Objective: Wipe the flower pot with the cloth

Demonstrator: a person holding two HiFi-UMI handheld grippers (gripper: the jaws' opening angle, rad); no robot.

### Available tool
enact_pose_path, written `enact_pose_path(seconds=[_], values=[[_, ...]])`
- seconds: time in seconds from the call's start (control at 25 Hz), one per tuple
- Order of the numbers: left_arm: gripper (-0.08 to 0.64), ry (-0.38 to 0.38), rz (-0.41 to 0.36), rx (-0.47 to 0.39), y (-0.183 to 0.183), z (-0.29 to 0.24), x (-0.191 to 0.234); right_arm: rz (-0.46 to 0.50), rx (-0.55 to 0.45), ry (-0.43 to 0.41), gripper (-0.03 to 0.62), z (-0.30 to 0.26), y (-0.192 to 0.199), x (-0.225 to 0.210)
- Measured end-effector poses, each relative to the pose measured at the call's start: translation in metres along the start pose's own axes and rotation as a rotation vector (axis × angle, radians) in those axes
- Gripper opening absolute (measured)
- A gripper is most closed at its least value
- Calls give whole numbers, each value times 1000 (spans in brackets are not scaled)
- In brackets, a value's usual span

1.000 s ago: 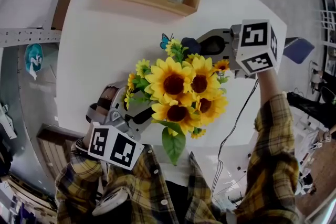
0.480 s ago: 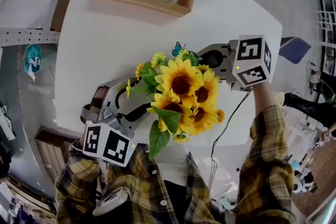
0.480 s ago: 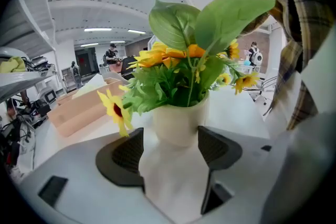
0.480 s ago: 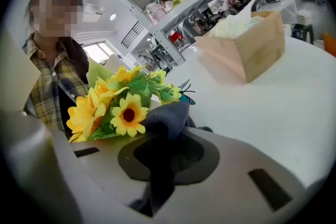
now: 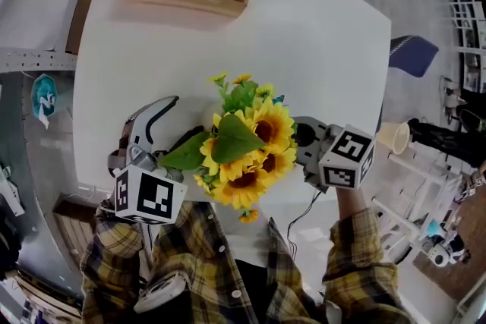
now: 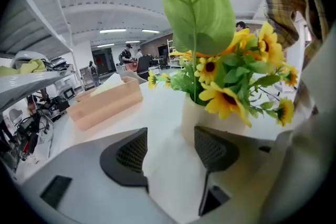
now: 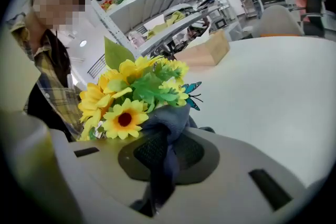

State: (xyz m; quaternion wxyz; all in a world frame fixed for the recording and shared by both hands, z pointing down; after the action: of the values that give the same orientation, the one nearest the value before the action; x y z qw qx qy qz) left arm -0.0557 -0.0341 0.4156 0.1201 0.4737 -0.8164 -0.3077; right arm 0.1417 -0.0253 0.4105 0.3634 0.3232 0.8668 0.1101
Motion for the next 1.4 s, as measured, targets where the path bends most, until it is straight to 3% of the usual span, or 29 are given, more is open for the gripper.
enact_pose_path(seconds=[0.12, 0.32, 0.44, 0.56, 0.8, 0.88, 1.04, 1.4], values=[[290, 11, 60, 5, 7, 4, -3, -113, -106, 29, 28, -3, 12, 11], [307, 111, 109, 11, 30, 26, -38, -220, -209, 49, 28, -16, 23, 33], [367, 136, 126, -17, 35, 38, -67, -237, -235, 52, 28, -25, 28, 45], [406, 116, 196, -63, 26, 40, -76, -247, -252, 59, 28, -28, 30, 52], [419, 95, 346, -173, 7, 37, -68, -243, -257, 60, 28, -37, 29, 61], [416, 88, 343, -168, 3, 33, -66, -234, -250, 54, 28, -42, 29, 64], [400, 54, 266, -127, 3, 29, -63, -223, -243, 46, 28, -46, 29, 67], [391, 113, 209, -133, 3, 24, -63, -303, -292, 70, 28, -29, 15, 41]])
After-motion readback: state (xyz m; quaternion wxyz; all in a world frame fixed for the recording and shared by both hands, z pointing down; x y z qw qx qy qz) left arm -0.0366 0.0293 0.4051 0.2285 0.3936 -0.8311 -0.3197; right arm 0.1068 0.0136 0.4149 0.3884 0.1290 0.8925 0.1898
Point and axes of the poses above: the fingertips, and each gripper's own axes: z backward along the fingers, x to its left, y out of its underside, the point moved 5 cm from there along z, backward along the fingers, and after that the axes turned 14 degrees about x, right-handed, at the moved point
